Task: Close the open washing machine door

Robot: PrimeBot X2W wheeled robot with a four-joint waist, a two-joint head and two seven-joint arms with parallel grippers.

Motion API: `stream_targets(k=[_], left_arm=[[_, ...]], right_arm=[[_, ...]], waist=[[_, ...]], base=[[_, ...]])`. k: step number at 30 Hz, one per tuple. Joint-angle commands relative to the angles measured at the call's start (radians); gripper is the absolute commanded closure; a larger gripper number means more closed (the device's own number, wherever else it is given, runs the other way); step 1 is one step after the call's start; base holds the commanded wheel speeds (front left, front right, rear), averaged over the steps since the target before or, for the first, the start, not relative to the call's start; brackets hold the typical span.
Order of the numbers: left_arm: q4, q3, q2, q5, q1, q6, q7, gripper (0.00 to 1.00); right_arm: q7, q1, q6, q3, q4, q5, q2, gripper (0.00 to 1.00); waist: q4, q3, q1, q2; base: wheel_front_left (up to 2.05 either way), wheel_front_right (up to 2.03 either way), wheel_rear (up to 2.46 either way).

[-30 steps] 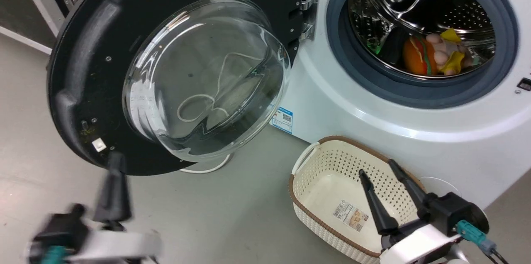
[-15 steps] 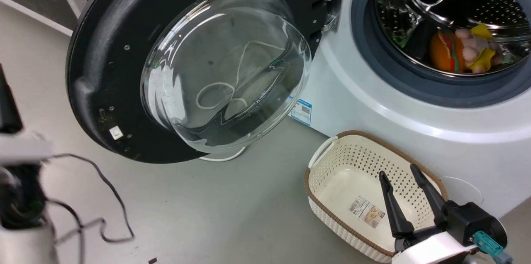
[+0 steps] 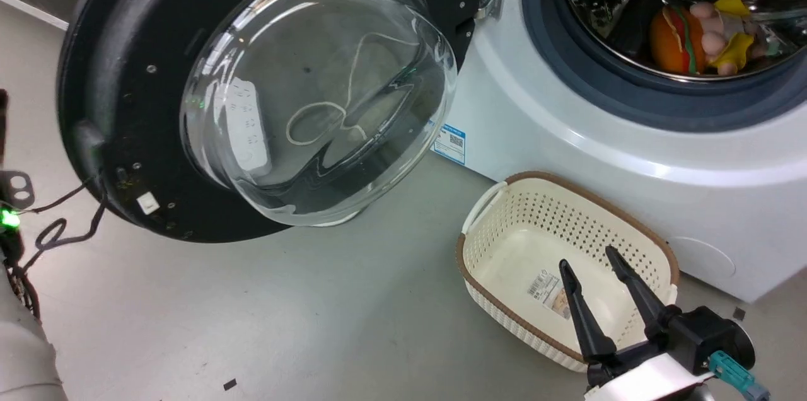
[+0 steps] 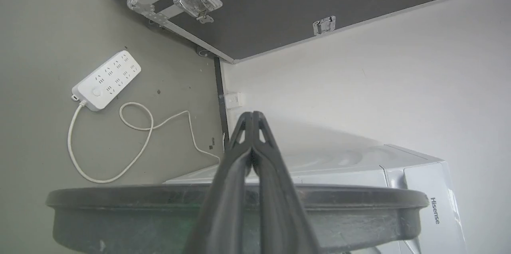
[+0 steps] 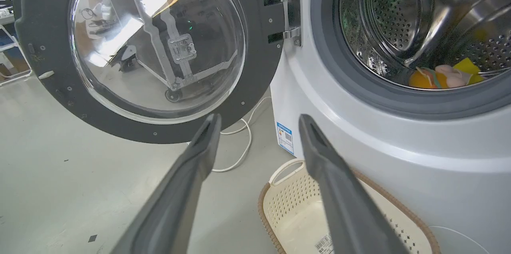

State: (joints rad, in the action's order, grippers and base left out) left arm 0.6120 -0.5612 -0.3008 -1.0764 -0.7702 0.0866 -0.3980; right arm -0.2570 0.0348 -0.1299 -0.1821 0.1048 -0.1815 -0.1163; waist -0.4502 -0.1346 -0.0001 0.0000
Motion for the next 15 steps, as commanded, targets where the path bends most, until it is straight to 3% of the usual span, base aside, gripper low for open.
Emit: stream_targets(k=[1,12,15], left_arm=[[0.024,-0.001,0.008,-0.017,-0.021,0.006,-0.023,1.00],[0.055,0.057,0.026,-0.063,0.011,-0.023,-0.228,1.00],[0.031,0.074,0.034,-0.109,0.049,-0.058,-0.356,1.00]], right_arm=[[-0.005,0.015,-0.001,-0.007,-0.003,-0.006,-0.013,0.00],[-0.005,0.026,-0.001,-0.009,0.002,-0.012,-0.028,0.00],[-0.005,0.022,-0.001,-0.004,0.007,-0.011,-0.021,0.00]], waist=[[0.011,-0.010,0.0001,0.0000],[0.048,-0.011,0.0001,0.0000],[0.056,0.009,0.0001,0.0000]], base=[[0.00,0.00,0.00],[0.00,0.00,0.00],[0.00,0.00,0.00]])
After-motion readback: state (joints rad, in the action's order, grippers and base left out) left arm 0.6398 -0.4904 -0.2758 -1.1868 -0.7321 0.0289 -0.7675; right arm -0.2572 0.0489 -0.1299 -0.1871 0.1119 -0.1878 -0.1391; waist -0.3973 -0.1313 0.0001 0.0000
